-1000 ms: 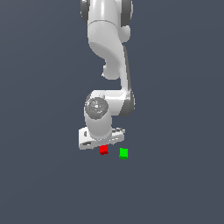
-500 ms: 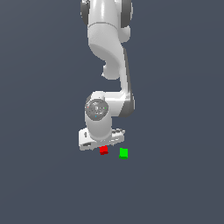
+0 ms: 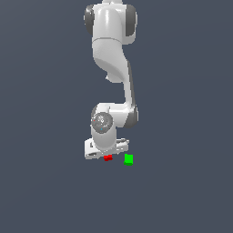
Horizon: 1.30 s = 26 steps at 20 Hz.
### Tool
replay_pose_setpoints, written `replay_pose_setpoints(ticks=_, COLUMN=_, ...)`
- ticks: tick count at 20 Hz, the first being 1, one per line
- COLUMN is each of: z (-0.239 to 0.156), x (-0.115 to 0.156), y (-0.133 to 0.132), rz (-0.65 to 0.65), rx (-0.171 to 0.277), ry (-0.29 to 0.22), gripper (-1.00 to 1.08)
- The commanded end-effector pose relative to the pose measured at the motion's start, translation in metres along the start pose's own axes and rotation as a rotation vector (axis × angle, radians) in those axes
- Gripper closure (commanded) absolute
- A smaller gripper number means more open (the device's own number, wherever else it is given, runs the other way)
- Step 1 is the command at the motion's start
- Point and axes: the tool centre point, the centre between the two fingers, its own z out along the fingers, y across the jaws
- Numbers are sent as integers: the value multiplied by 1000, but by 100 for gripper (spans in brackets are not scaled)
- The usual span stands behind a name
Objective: Stack the red cube on top of the green cube.
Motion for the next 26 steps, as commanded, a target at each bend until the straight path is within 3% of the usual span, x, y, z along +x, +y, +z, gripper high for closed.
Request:
replay_pose_setpoints(ticks=1, z=2, x=1, y=0, rz=0, rx=-1, ry=2, gripper=-92)
replay_pose_setpoints(ticks=3, z=1, x=2, y=0, rz=0, rx=-1, ry=2, gripper=-92)
replay_pose_setpoints(ticks=4, z=1, x=2, y=0, rz=0, rx=-1, ry=2, gripper=108)
replay_pose_setpoints(ticks=18, z=-3, x=1, y=0, rz=0, rx=0, ry=1, gripper=108)
replay_pose_setpoints(ticks=26, z=-47, x=0, y=0, rz=0, rx=0, ry=1, gripper=108)
